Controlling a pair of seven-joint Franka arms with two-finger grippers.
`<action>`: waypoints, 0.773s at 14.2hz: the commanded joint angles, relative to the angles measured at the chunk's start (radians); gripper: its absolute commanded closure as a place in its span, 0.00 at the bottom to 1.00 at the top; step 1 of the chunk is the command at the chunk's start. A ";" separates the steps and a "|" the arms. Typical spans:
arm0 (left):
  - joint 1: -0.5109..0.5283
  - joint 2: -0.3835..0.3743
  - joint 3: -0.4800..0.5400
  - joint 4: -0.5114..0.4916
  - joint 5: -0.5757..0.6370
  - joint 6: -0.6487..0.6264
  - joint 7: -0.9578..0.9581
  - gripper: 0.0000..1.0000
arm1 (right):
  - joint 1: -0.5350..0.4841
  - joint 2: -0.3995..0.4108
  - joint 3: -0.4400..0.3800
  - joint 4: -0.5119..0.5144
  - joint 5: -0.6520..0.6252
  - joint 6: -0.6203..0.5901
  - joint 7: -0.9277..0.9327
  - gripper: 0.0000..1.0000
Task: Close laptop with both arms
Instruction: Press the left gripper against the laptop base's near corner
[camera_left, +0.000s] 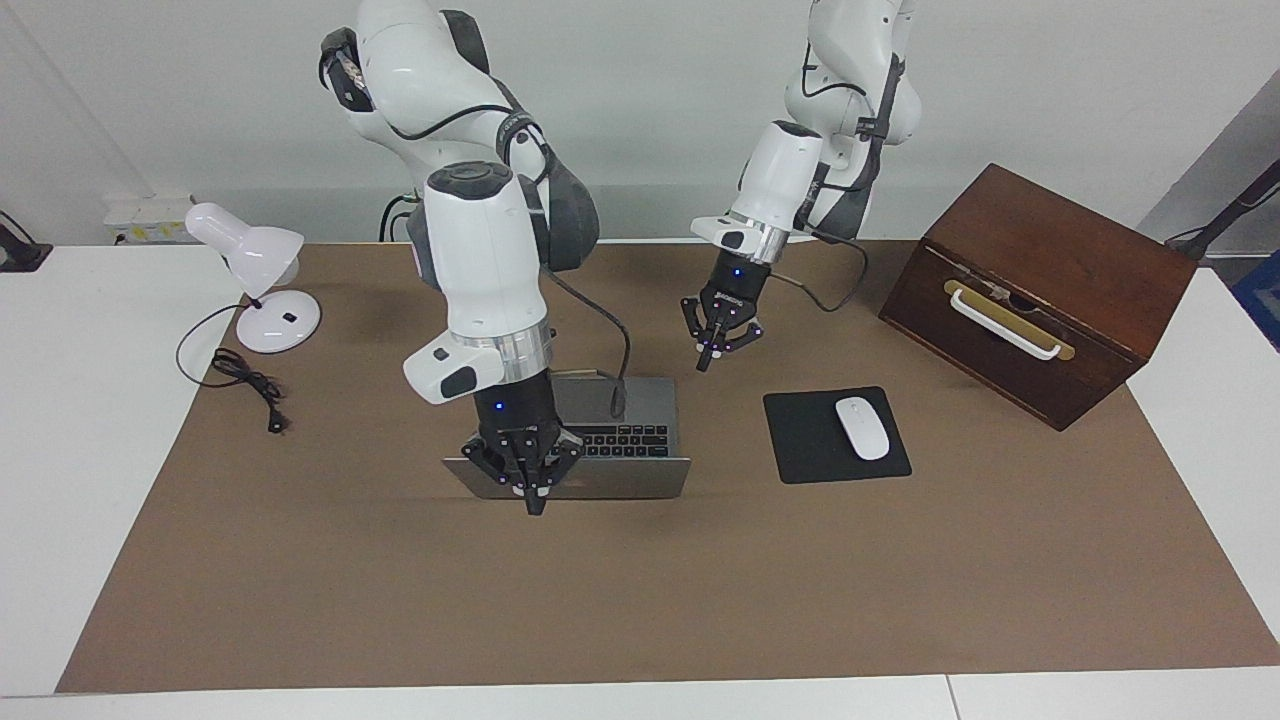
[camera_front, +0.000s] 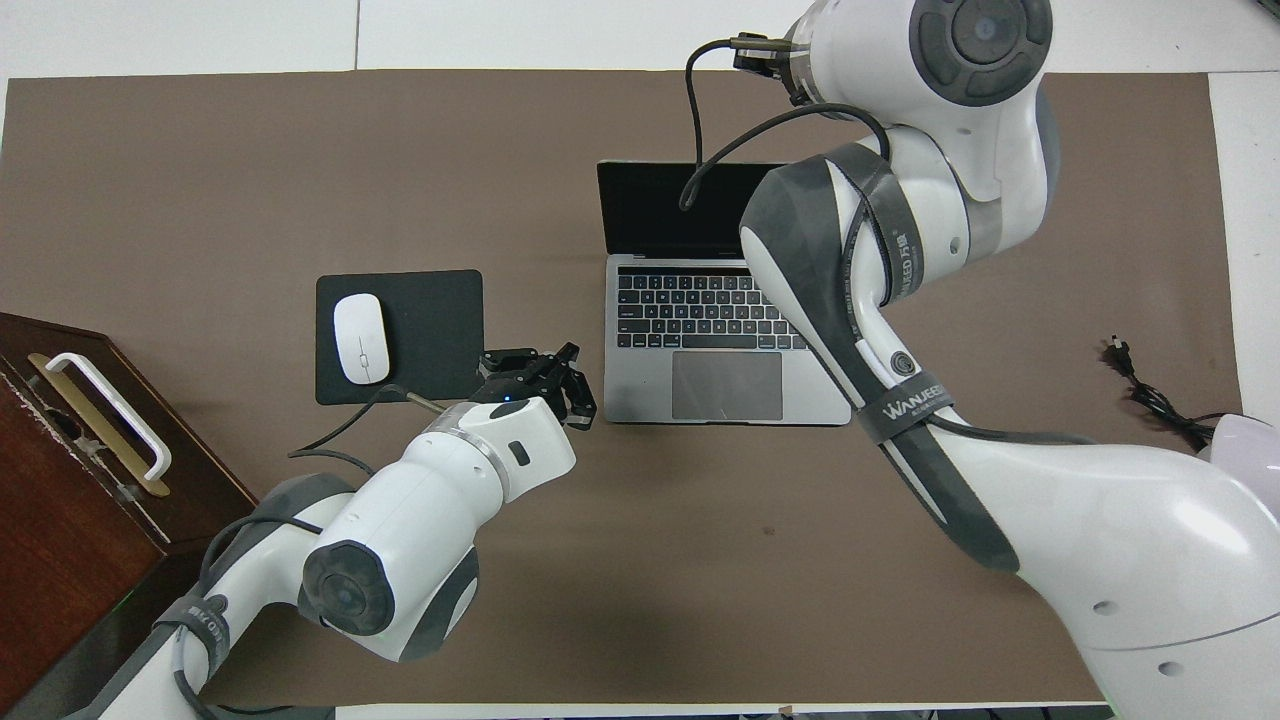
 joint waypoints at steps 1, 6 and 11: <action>-0.023 0.052 0.016 -0.001 -0.007 0.075 0.015 1.00 | -0.013 0.016 0.010 0.021 -0.011 0.020 0.016 1.00; -0.060 0.190 0.017 0.002 -0.007 0.240 0.020 1.00 | -0.016 0.023 0.010 0.019 -0.010 0.055 0.017 1.00; -0.085 0.224 0.021 0.008 -0.007 0.262 0.037 1.00 | -0.033 0.031 0.012 0.018 0.019 0.072 0.014 1.00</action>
